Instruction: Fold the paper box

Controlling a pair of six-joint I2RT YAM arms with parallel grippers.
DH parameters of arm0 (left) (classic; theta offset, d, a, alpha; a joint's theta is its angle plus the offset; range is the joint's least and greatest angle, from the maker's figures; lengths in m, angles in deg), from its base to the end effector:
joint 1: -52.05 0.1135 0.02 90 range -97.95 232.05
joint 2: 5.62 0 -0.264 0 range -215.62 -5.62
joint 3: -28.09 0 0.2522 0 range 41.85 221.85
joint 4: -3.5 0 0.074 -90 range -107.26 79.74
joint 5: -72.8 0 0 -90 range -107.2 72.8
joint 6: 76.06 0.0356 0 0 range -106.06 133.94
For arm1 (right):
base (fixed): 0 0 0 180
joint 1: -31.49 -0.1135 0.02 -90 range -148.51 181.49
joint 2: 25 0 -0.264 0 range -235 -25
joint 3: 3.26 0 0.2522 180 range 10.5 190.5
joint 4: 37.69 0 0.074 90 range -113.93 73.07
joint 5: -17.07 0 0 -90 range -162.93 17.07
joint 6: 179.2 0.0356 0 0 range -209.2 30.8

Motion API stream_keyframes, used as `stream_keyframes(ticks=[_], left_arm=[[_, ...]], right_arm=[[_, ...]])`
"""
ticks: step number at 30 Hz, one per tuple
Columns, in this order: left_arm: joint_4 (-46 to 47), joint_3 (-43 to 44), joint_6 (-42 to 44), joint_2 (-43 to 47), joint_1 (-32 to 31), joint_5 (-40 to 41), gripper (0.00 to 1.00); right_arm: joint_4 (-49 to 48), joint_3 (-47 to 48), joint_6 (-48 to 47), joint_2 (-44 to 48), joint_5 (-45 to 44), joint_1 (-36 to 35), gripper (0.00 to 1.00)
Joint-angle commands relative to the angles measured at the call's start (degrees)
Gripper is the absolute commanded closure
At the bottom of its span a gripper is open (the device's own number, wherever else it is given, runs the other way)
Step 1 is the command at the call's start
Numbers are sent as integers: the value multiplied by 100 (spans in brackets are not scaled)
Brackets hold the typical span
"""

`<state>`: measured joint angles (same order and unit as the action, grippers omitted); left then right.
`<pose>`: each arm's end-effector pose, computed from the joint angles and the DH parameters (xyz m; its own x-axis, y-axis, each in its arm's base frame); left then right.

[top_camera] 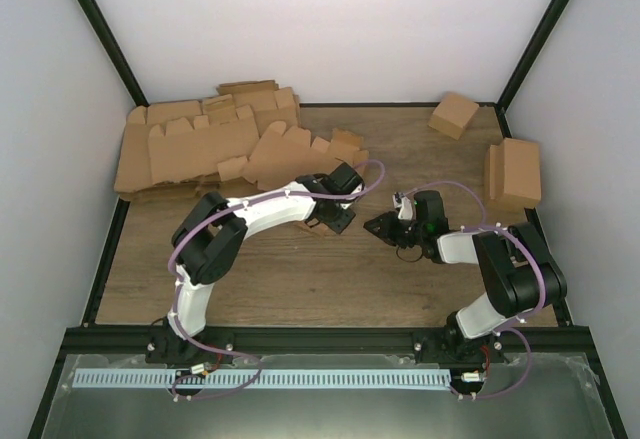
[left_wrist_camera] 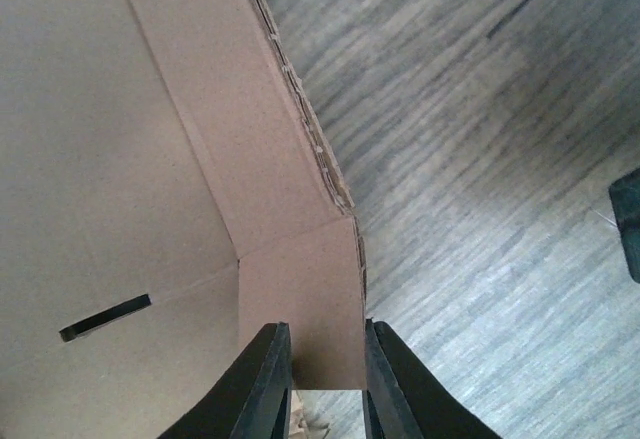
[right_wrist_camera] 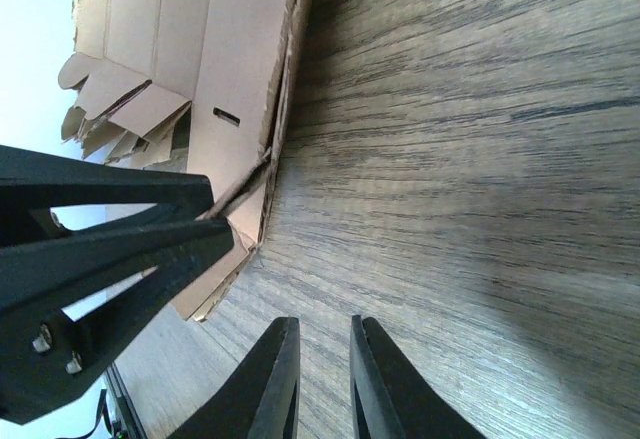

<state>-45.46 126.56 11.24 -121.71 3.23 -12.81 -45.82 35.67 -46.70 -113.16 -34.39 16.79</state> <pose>0.2786 -0.3143 0.1738 -0.6379 0.6579 -0.4003 0.7011 0.7112 0.0514 0.2391 0.0856 0.1194 -0.9097 0.3077 -0.2789 -0.0516 0.5827 0.8111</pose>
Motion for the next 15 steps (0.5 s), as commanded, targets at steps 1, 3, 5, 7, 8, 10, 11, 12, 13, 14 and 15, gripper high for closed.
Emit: stream_keyframes(ticks=[1, 3, 5, 7, 8, 10, 11, 12, 13, 14, 15], left_arm=[[-4, 169, -38, 87, 73, 286, 79], [11, 160, -60, 114, 74, 333, 79], [15, 168, -77, 127, 98, 316, 79], [32, 177, -103, 131, 115, 250, 73], [51, 185, -114, 129, 123, 195, 70], [72, 207, -130, 107, 165, 63, 65], [74, 217, -138, 92, 178, 29, 64], [59, 240, -146, 59, 190, 6, 63], [46, 257, -147, 42, 202, 2, 62], [40, 277, -156, 23, 209, -17, 61], [40, 282, -167, 17, 224, -49, 59]], right_arm=[[-13, 84, -18, 90, 25, 43, 84], [-12, 85, -23, 80, 37, 44, 84], [-18, 86, -31, 71, 43, 40, 84], [-9, 85, -40, 71, 48, 43, 84], [-15, 85, -44, 64, 53, 45, 84], [-7, 102, -55, 54, 57, 41, 84], [-4, 117, -57, 39, 64, 42, 84], [-2, 140, -69, 17, 73, 41, 83], [-2, 146, -67, -1, 82, 42, 83], [-4, 158, -67, -26, 89, 44, 83], [-7, 176, -64, -48, 104, 39, 83]])
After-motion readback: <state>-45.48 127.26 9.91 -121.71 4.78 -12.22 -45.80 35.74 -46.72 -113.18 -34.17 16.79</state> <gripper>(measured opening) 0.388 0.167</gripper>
